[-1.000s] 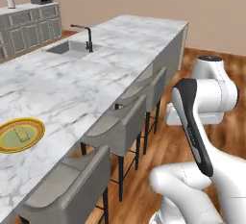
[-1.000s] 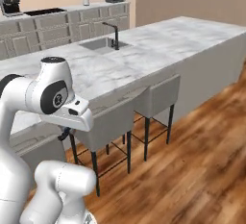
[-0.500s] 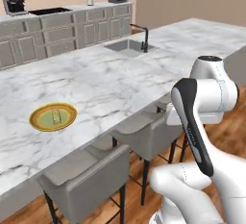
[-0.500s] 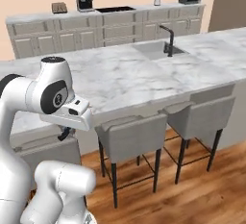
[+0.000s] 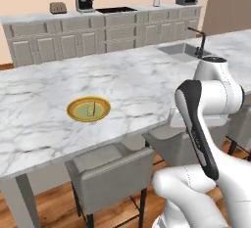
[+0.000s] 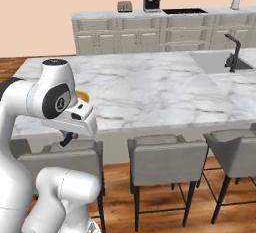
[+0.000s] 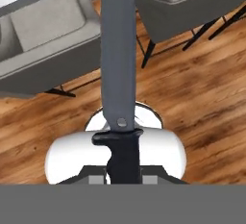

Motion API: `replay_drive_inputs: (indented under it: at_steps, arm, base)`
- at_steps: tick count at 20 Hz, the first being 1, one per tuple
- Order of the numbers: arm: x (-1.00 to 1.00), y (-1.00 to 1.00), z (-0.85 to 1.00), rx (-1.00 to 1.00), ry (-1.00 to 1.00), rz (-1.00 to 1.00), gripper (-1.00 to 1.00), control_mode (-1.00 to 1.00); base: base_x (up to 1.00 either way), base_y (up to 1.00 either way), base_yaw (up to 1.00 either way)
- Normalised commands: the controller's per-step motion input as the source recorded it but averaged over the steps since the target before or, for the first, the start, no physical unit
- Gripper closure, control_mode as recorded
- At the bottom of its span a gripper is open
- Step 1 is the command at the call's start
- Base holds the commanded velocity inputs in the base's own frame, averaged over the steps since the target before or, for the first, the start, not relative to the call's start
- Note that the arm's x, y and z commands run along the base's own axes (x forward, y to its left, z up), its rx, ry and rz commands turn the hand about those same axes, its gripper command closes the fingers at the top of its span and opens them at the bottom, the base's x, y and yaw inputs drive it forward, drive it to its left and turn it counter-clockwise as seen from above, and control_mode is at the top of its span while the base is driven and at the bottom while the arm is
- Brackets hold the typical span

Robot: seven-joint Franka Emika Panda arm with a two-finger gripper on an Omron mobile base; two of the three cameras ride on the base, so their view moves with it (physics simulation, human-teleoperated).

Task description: Retrieve the butter from the fridge and place it on a plate on the dining table. Then retrieve the butter knife by the fridge and place it near the plate.

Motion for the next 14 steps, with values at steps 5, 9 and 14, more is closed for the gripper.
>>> replay_drive_inputs:
  at_steps: [5,9,14]
  arm:
    - [0.0,0.0,0.0,0.0,0.0,0.0,1.0,1.0]
    - [0.0,0.0,0.0,0.0,0.0,0.0,1.0,1.0]
    - [0.0,0.0,0.0,0.0,0.0,0.0,1.0,1.0]
  base:
    - [0.82,-0.23,0.42]
    - [0.73,-0.39,0.42]
    - [0.48,-0.57,0.33]
